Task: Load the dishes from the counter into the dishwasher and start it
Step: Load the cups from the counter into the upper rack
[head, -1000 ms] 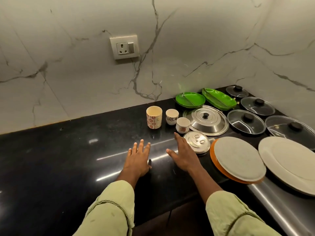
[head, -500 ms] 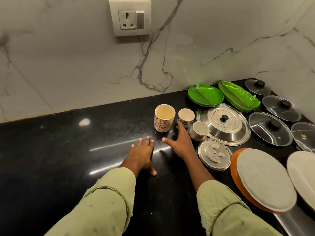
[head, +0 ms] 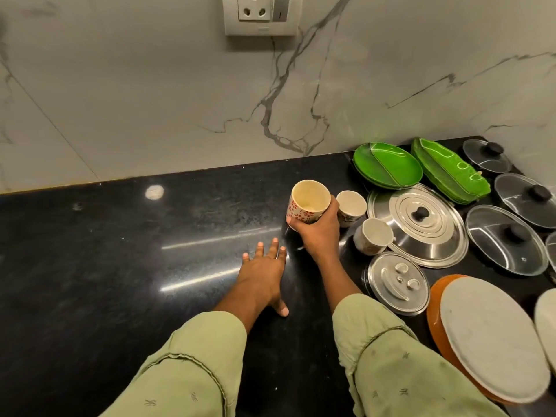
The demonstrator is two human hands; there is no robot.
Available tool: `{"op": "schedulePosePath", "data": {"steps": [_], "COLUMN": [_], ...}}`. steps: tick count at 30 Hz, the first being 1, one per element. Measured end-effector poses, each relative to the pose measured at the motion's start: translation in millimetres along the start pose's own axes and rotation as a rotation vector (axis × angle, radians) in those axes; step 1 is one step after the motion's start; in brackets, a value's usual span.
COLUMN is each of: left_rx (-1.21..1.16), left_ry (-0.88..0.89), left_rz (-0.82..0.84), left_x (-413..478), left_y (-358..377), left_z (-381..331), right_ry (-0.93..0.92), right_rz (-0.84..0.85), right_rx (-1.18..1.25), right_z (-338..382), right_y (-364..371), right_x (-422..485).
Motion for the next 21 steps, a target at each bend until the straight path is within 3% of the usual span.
{"op": "schedulePosePath", "data": {"steps": [9,18,21], "left_rx": [-0.012,0.018,0.148], "left_ry": [0.008,0.02,0.018], "left_rz": [-0.02,-0.067,-0.12], "left_x": [-2,-13,-23], "left_y": [-4,-8,-14], "left_z": [2,-3,-11], "right_ry": [-0.073,-0.067,-0.053], "right_rz": [-0.032,-0.053,-0.071], "right_rx": [0.036,0.003,-0.006], "right_z": [-1,-48,-64], "right_y": [-20,-63,-84], "right_x": [-34,-106,-126]}}
Point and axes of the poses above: each hand's wrist, its own x-axis towards the middle knuckle, its own y-axis out of the palm, z = x × y, the point moved 10 cm from there along x, towards the middle knuckle, and after that the axes turned 14 degrees about y, right-handed, at the moved point
